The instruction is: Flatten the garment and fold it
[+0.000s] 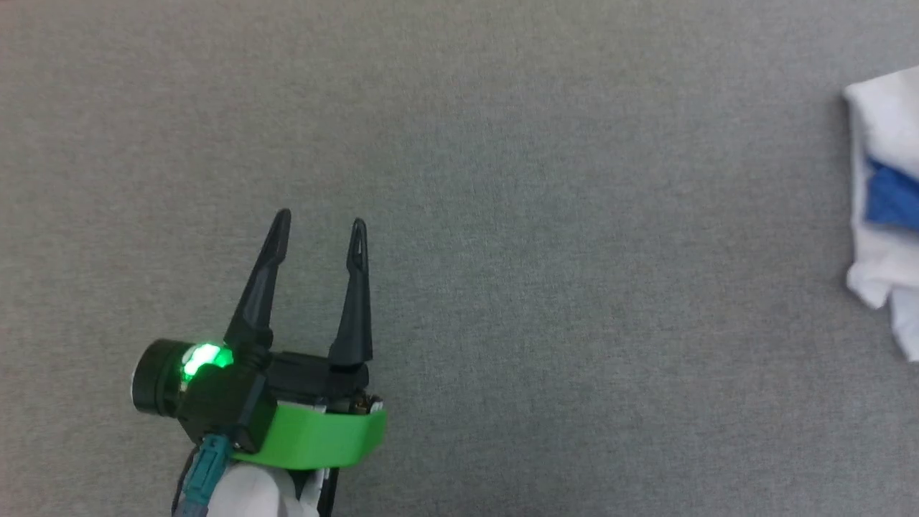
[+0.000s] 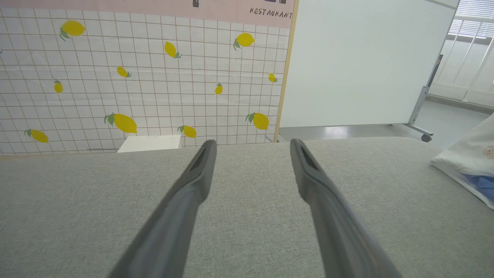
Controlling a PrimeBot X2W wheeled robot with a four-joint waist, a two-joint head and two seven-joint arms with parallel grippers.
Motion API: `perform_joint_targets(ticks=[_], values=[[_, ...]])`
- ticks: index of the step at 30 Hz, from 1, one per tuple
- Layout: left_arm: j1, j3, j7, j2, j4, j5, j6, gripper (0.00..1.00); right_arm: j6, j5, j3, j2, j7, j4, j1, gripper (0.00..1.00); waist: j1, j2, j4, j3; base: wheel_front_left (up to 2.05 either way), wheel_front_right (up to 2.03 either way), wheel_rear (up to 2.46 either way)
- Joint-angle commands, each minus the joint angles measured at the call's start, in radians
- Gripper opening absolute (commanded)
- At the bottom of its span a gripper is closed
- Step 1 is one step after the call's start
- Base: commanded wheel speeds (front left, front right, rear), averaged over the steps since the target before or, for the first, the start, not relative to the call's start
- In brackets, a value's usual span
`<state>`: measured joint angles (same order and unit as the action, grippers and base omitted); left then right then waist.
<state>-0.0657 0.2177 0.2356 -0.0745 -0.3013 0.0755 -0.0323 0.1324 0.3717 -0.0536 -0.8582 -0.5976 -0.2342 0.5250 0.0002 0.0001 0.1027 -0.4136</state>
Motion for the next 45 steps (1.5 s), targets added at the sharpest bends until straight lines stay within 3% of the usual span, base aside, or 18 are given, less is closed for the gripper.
perform_joint_targets(ticks=[1,8,17,18,19,21,22,23,32,38,45], values=[[-0.024,0.003,-0.006,-0.013,-0.010,-0.015,-0.004,1.00,-0.002,-0.014,-0.006,-0.024,0.018,-0.011,0.030,0.00,-0.0002,-0.0001,0.025,-0.091,0.00,0.00,0.00],[-0.073,0.010,-0.020,-0.024,-0.050,-0.053,-0.016,1.00,-0.002,-0.060,-0.009,-0.093,0.086,-0.108,0.087,0.00,-0.0002,-0.0001,0.022,-0.180,0.00,0.00,0.00],[-0.099,0.004,-0.024,-0.021,-0.087,-0.058,-0.040,1.00,-0.002,-0.114,-0.012,-0.062,0.155,-0.253,0.149,0.02,-0.0002,-0.0001,0.033,-0.220,0.00,0.00,0.00],[-0.100,0.002,-0.023,-0.021,-0.089,-0.055,-0.041,1.00,-0.002,-0.119,-0.015,-0.058,0.164,-0.266,0.153,0.22,-0.0002,-0.0001,0.034,-0.219,0.00,0.00,0.00],[-0.100,0.000,-0.023,-0.020,-0.089,-0.051,-0.042,1.00,-0.002,-0.126,-0.020,-0.053,0.176,-0.282,0.159,0.35,-0.0002,-0.0001,0.036,-0.216,0.00,0.00,0.00],[-0.098,-0.002,-0.022,-0.017,-0.091,-0.034,-0.044,1.00,-0.002,-0.135,-0.029,-0.046,0.195,-0.312,0.169,0.49,-0.0002,-0.0001,0.038,-0.205,0.00,0.00,0.00],[-0.095,-0.006,-0.024,-0.016,-0.090,-0.031,-0.048,1.00,-0.002,-0.140,-0.035,-0.042,0.206,-0.326,0.176,0.88,-0.0002,-0.0001,0.038,-0.198,0.00,0.00,0.00],[-0.093,-0.008,-0.023,-0.016,-0.090,-0.030,-0.051,1.00,-0.002,-0.144,-0.041,-0.039,0.215,-0.337,0.181,1.00,-0.0002,-0.0001,0.038,-0.190,0.00,0.00,0.00],[-0.050,-0.033,-0.004,-0.008,-0.052,0.002,-0.088,1.00,-0.002,-0.126,-0.103,-0.014,0.320,-0.443,0.214,1.00,-0.0002,-0.0001,0.034,-0.051,0.00,0.00,0.00],[0.030,-0.047,0.011,-0.005,0.003,0.039,-0.100,1.00,-0.002,-0.090,-0.099,0.063,0.414,-0.473,0.179,1.00,-0.0002,-0.0001,0.021,0.111,0.00,0.00,0.00],[0.139,-0.055,0.002,-0.015,0.046,0.078,-0.096,1.00,-0.002,-0.043,-0.075,0.184,0.494,-0.366,0.034,1.00,-0.0002,-0.0001,-0.003,0.272,0.00,0.00,0.00]])
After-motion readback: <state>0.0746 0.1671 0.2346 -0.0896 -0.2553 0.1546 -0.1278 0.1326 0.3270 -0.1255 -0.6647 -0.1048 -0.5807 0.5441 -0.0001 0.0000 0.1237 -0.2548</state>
